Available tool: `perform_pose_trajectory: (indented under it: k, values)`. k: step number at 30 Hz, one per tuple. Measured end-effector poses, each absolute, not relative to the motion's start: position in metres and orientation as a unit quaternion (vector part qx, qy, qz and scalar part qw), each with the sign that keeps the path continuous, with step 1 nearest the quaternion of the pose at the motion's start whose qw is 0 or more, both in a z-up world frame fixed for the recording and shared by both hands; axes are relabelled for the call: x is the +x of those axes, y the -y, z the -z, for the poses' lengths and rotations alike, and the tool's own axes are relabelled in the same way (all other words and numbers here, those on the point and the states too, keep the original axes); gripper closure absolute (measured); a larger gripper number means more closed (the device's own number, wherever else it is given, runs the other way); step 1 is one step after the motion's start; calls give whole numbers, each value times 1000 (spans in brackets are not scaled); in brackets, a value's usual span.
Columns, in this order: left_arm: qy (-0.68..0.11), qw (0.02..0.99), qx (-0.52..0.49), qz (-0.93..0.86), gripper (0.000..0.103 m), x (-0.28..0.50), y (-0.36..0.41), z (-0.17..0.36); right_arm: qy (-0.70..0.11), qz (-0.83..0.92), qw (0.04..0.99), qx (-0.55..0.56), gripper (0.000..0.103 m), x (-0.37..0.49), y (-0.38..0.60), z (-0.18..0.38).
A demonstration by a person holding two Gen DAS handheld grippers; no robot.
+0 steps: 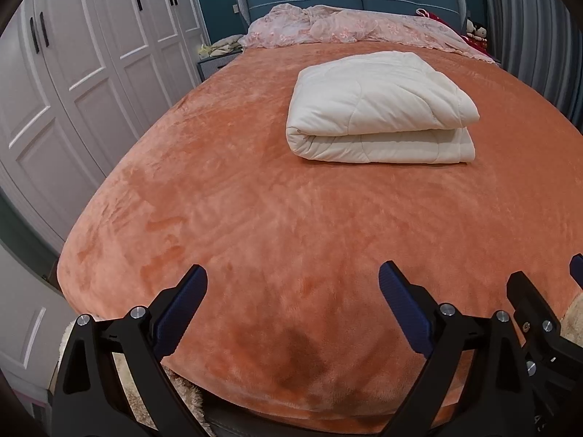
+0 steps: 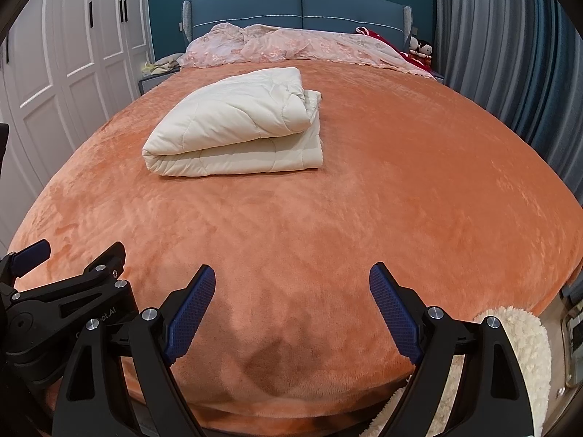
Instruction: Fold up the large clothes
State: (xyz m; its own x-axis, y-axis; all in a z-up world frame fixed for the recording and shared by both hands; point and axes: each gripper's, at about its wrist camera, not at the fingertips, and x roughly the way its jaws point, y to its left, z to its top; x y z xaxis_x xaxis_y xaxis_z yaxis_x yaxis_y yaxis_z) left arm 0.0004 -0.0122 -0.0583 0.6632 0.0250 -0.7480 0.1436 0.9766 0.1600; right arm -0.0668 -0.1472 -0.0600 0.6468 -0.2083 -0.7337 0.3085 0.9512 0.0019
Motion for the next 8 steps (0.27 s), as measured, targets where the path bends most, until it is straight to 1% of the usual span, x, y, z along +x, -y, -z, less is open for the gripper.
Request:
perform_pose_trajectory:
  k: [8]
  values:
    - [-412, 905, 104, 35, 11, 3, 12, 59, -395, 146, 905, 65, 18, -67, 145, 60]
